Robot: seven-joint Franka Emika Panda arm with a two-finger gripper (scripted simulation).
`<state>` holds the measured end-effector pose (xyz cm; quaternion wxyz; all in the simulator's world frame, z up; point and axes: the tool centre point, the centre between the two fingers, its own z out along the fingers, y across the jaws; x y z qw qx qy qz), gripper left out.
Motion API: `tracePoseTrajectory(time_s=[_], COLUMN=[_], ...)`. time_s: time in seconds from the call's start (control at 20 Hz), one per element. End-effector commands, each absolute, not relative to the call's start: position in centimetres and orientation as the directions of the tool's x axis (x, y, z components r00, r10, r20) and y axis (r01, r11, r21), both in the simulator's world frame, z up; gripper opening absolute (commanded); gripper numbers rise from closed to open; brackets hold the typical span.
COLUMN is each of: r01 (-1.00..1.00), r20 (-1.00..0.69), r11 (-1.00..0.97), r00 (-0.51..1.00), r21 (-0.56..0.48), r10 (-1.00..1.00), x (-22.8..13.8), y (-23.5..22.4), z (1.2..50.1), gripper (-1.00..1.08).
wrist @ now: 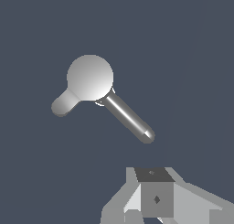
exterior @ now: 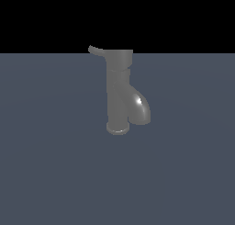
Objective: Turn on the faucet by rotating a designated handle.
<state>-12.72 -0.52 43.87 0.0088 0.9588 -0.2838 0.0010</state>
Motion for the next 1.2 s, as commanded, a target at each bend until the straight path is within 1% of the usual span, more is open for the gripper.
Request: tracePoseTrajectory(time_s=[0.0, 0.55, 1.15], r01=[-0.590, -0.764, -0.904], r20=[0.010, 0.019, 0.016], r11=[-0.807, -0.645, -0.428], r00=[0.807, 0.645, 0.428], r21=[0.018, 0.017, 0.007], r10=[-0.590, -0.764, -0.903], x=[-11.4, -6.1, -0.9], y=[-0.1, 2.1, 4.8], z=[43.2, 39.7, 34.8], gripper=[-1.00, -1.00, -1.00])
